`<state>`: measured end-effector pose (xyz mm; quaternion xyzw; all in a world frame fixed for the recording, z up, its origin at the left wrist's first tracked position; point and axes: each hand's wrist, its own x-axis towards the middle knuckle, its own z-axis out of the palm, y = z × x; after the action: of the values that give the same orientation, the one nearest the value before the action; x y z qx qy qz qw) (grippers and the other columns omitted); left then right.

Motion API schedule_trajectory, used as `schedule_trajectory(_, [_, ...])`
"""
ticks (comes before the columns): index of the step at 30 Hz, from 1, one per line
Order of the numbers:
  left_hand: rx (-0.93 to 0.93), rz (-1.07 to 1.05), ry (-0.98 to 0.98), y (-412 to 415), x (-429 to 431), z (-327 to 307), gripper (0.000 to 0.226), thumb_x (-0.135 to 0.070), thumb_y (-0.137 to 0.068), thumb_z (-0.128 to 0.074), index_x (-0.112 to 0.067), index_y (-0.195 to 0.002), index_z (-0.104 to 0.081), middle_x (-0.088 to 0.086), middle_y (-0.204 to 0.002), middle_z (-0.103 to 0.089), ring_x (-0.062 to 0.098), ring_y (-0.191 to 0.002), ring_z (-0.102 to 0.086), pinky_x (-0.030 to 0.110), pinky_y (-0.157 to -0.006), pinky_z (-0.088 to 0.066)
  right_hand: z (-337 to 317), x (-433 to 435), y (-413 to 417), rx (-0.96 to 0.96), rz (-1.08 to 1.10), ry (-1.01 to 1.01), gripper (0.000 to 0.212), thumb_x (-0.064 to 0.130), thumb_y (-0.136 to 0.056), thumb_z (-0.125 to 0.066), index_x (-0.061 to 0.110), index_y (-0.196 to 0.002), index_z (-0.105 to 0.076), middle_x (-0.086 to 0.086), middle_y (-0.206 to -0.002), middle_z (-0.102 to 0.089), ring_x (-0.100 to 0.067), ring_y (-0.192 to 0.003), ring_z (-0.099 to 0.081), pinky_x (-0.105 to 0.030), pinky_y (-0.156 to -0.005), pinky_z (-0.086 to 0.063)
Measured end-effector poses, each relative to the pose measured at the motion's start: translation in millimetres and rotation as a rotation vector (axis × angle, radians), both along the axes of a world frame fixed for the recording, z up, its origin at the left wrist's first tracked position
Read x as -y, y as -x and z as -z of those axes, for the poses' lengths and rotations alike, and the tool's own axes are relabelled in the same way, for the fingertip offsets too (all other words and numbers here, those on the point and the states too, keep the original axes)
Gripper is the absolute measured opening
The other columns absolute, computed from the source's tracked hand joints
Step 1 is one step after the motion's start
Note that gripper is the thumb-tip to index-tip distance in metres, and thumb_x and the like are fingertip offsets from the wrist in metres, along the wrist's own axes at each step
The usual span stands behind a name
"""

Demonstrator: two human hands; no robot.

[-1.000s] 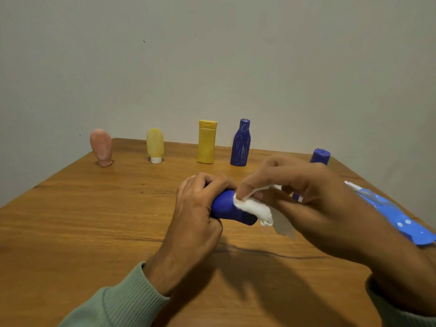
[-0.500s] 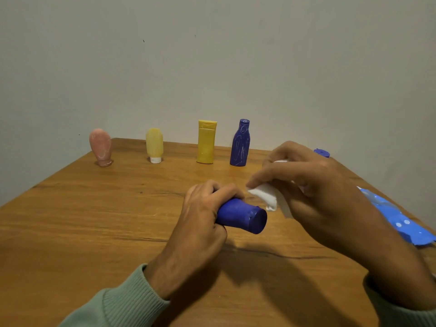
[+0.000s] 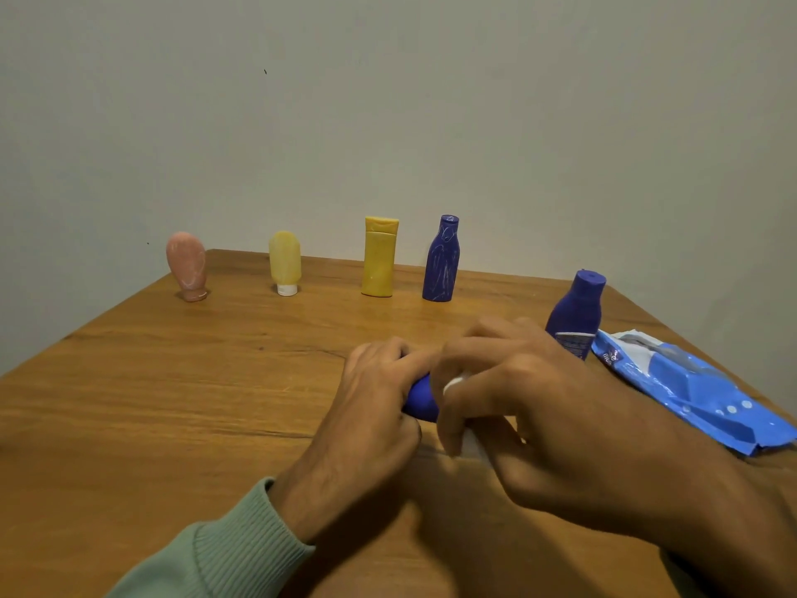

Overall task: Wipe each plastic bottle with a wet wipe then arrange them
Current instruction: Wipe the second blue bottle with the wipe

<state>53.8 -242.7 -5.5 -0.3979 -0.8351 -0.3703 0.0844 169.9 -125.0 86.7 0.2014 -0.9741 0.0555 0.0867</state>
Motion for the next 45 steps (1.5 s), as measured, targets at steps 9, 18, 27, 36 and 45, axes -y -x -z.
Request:
schedule_trajectory(9, [0.037,0.005,-0.023,-2,3,-6,0.052,0.006,-0.077,-0.056,-0.041,-0.099,-0.052,-0.017,-0.101,-0.049,0.000,-0.099,-0.039,0.028,-0.091,-0.032,-9,-28,-5,-0.340,0.165,0.242,0.023,0.012,-0.071,-0.054,0.029,-0.075,-0.069,0.016,-0.087,-0.056,-0.009,-0.085,-0.055,-0.018,-0.062,-0.040])
schedule_trajectory(18, [0.388,0.124,-0.167,-2,4,-11,0.055,0.017,-0.076,-0.051,-0.036,-0.088,-0.060,-0.012,-0.089,-0.060,0.004,-0.082,-0.056,0.027,-0.073,-0.042,1,-31,10,-0.221,0.248,0.379,0.033,0.002,-0.083,-0.060,0.033,-0.085,-0.072,0.019,-0.087,-0.062,0.002,-0.089,-0.054,-0.009,-0.072,-0.041])
schedule_trajectory(27, [0.738,0.316,-0.159,9,-7,-28,0.051,0.016,-0.078,-0.059,-0.023,-0.110,-0.057,-0.001,-0.097,-0.072,0.008,-0.097,-0.068,0.026,-0.085,-0.048,27,-56,34,-0.119,0.444,0.850,0.031,0.010,-0.089,-0.057,0.035,-0.077,-0.070,0.030,-0.080,-0.063,0.009,-0.080,-0.059,-0.016,-0.056,-0.045])
schedule_trajectory(36, [0.739,0.321,-0.276,46,-64,-43,0.046,0.017,-0.074,-0.059,-0.016,-0.106,-0.054,0.007,-0.100,-0.061,0.026,-0.098,-0.061,0.039,-0.092,-0.051,52,-85,47,-0.049,0.608,1.187,0.018,0.014,-0.080,-0.071,0.029,-0.089,-0.074,0.007,-0.090,-0.071,-0.011,-0.082,-0.067,-0.028,-0.068,-0.054])
schedule_trajectory(45, [0.736,0.287,-0.240,68,-124,-14,0.030,0.014,-0.073,-0.060,-0.007,-0.094,-0.058,0.010,-0.087,-0.062,0.024,-0.083,-0.060,0.033,-0.075,-0.050,68,-98,52,-0.132,0.789,0.964,0.018,0.013,-0.082,-0.069,0.029,-0.092,-0.067,0.007,-0.100,-0.062,-0.004,-0.086,-0.056,-0.017,-0.061,-0.045])
